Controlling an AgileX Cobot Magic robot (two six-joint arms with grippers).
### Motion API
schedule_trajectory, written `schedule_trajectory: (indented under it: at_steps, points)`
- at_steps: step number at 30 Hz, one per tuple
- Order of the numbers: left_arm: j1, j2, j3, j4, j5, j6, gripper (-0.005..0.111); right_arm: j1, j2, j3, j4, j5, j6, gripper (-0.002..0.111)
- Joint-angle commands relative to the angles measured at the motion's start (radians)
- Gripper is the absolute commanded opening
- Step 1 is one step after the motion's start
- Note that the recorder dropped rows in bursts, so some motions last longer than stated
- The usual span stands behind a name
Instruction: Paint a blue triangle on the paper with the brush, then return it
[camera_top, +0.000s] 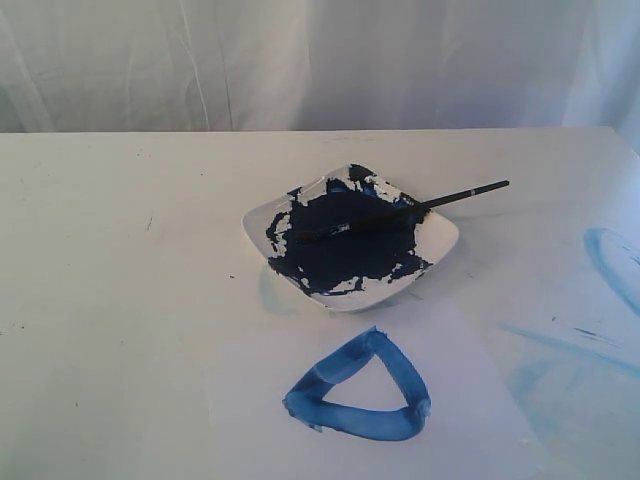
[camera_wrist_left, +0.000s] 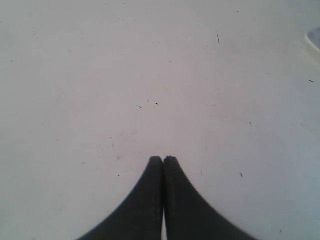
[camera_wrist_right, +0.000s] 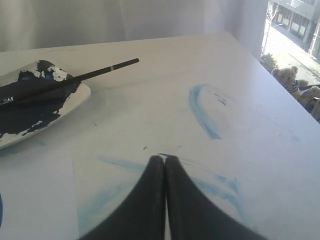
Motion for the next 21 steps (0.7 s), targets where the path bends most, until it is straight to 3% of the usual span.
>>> schedule_trajectory:
  at_steps: [1, 15, 17, 21]
  points:
    - [0.002, -0.001, 0.004, 0.001, 0.004, 0.000, 0.000, 0.013, -0.007, 0.002, -0.019, -0.006, 0.032, 0.000]
    - [0.002, -0.001, 0.004, 0.001, 0.004, 0.000, 0.000, 0.050, -0.007, 0.002, -0.019, -0.006, 0.037, 0.000]
    - [-0.036, -0.010, 0.004, 0.006, -0.003, 0.002, 0.000, 0.050, -0.007, 0.002, -0.019, -0.005, 0.037, 0.000]
    - [-0.046, -0.010, 0.004, 0.008, -0.020, 0.002, 0.000, 0.050, -0.007, 0.002, -0.019, -0.006, 0.037, 0.000]
